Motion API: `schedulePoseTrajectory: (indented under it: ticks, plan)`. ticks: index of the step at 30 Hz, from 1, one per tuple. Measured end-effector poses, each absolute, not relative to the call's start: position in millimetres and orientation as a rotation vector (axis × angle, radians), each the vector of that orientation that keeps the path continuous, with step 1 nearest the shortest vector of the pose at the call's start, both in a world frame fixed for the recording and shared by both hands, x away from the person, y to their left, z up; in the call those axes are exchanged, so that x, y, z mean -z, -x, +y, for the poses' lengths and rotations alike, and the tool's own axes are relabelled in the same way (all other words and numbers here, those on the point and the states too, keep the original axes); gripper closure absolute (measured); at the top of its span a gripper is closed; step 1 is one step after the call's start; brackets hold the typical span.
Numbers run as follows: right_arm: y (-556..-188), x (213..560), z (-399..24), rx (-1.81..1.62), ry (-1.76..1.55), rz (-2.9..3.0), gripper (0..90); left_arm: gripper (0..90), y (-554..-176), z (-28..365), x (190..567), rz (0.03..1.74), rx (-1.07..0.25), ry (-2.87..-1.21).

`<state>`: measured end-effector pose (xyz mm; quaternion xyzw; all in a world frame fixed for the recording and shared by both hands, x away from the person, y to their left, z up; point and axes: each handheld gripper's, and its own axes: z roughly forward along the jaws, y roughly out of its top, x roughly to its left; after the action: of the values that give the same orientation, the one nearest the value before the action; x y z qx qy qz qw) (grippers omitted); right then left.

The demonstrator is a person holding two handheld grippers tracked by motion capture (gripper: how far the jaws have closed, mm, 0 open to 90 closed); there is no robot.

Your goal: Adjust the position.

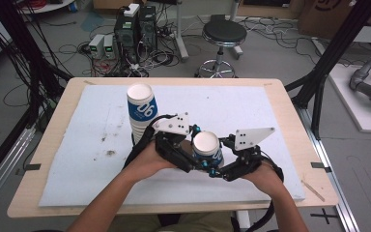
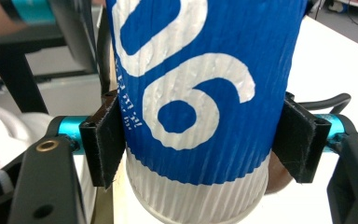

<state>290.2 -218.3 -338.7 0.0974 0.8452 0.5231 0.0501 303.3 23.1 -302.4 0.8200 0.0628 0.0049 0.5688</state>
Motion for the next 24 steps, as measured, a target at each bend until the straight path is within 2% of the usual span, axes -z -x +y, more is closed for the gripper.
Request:
schedulePoseTrajectory:
  ticks: [11,16,24]
  plan:
    - [-287.6,340.0,-209.8,-1.521,-0.247,2.645,26.7,19.3,-301.5,17.9,291.6,0.084,-0.033,-2.027]
    - [-287.9,341.2,-211.4,-1.547,-0.251,2.644,26.2,28.9,-303.5,19.4,292.1,0.065,-0.012,-2.029]
    - [-288.9,343.4,-212.2,-1.552,-0.238,2.651,24.8,30.1,-305.3,21.3,294.9,0.071,0.012,-2.020]
